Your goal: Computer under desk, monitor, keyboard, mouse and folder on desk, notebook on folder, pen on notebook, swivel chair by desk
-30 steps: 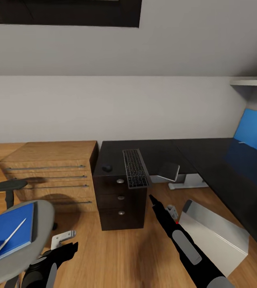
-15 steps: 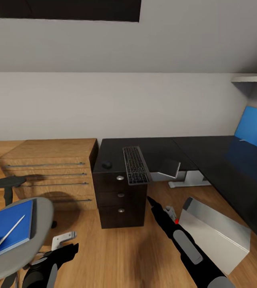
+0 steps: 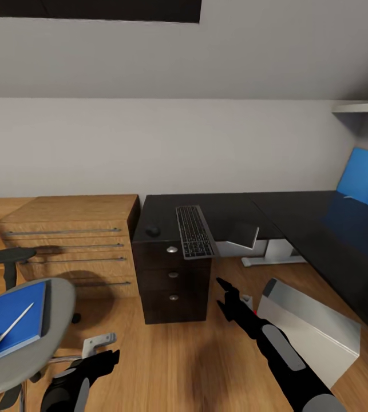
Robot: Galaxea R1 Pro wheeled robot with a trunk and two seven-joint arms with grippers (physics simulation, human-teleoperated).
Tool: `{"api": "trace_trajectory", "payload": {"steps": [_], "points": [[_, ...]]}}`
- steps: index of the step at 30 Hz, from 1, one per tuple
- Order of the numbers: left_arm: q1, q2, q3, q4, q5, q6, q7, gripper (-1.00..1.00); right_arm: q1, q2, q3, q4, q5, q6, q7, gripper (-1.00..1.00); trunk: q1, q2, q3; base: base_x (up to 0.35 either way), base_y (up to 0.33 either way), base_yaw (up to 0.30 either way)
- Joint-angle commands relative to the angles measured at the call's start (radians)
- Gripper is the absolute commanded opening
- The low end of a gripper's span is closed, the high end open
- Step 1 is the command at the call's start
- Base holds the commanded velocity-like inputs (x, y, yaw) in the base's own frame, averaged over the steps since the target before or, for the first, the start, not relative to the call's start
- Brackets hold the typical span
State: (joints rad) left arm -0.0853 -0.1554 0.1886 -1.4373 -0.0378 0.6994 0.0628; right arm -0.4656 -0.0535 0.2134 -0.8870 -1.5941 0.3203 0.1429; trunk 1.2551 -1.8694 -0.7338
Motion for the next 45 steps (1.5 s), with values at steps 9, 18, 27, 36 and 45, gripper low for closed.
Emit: {"api": "trace_trajectory", "payload": {"steps": [9,18,27,36,45], "points": [[-0.001,0.002,-0.005,0.004,-0.004,0.005,0.001,1.00,-0.001,-0.002,-0.004,-0.013,-0.014,0.019,0.027,1.00,0.034,-0.064,-0.029,0.000,0.000,0.000],[-0.001,0.004,-0.005,0.026,-0.004,0.000,0.001,1.00,-0.001,0.000,0.001,-0.015,-0.007,0.014,0.081,1.00,0.038,-0.071,-0.032,0.000,0.000,0.000],[-0.001,0.005,-0.007,0.066,-0.006,-0.005,0.001,1.00,-0.001,0.001,0.000,-0.015,0.010,0.011,0.084,1.00,0.038,-0.071,-0.032,0.156,0.000,0.000],[-0.001,0.005,-0.009,0.085,-0.007,-0.005,0.001,1.00,-0.001,0.003,0.001,-0.016,0.021,0.010,0.086,1.00,0.038,-0.071,-0.032,0.114,0.000,0.000],[-0.001,0.005,-0.011,0.100,-0.006,-0.006,-0.001,1.00,-0.001,0.003,0.001,-0.018,0.023,0.009,0.086,1.00,0.038,-0.071,-0.032,0.005,0.000,0.000]]}}
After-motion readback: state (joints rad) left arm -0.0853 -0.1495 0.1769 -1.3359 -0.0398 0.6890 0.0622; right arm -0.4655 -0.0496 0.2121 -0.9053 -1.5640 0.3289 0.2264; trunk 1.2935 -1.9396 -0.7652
